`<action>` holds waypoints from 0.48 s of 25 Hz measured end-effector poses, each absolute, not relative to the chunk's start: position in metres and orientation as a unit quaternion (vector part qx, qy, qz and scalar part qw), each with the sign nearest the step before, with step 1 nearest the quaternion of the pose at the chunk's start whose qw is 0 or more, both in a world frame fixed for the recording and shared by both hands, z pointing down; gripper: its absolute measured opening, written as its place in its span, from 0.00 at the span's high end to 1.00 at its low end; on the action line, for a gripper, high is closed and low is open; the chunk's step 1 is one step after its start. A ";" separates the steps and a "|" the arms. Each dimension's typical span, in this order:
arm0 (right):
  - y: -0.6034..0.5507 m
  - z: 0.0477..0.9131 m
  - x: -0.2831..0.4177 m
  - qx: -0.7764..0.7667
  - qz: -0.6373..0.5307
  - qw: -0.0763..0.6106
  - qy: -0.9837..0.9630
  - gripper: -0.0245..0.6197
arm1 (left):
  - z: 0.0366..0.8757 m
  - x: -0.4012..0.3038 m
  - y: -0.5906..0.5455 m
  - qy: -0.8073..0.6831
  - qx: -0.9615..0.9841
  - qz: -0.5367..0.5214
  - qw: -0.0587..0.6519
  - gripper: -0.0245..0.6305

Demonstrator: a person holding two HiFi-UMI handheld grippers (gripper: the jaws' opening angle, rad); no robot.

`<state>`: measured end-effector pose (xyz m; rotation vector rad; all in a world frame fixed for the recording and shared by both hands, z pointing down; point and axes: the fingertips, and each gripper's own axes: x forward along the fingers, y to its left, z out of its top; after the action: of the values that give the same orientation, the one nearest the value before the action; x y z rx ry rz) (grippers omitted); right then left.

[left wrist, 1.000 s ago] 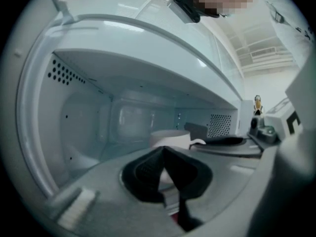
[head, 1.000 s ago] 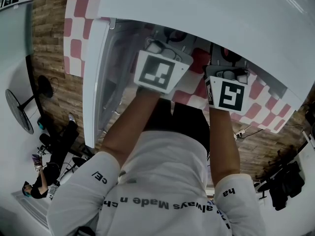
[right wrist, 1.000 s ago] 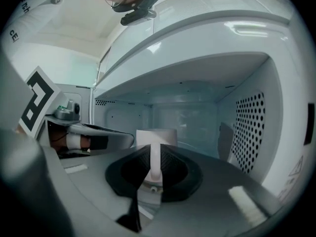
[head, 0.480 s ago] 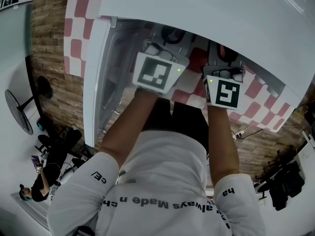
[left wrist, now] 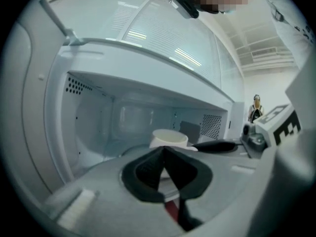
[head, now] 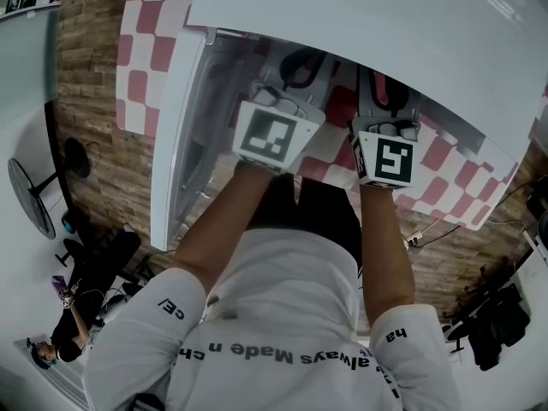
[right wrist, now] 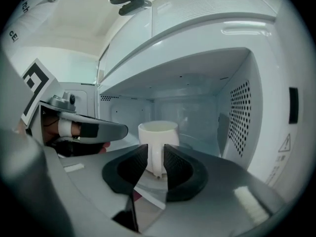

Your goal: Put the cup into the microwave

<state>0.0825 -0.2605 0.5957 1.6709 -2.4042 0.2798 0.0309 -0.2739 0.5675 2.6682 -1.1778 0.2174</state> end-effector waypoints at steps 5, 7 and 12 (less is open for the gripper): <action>-0.251 0.581 0.084 0.564 0.104 0.108 -0.812 0.80 | 0.554 0.028 -0.264 -0.399 0.907 0.077 0.111 0.96; -0.246 0.574 0.086 0.561 0.104 0.113 -0.814 0.82 | 0.548 0.026 -0.258 -0.398 0.907 0.080 0.115 0.96; -0.227 0.548 0.092 0.551 0.103 0.124 -0.819 0.83 | 0.520 0.024 -0.240 -0.395 0.908 0.078 0.118 0.96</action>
<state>0.0922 -0.2272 0.5482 1.6066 -2.3872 0.3016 0.0238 -0.2401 0.5204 2.6557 -1.1557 0.2288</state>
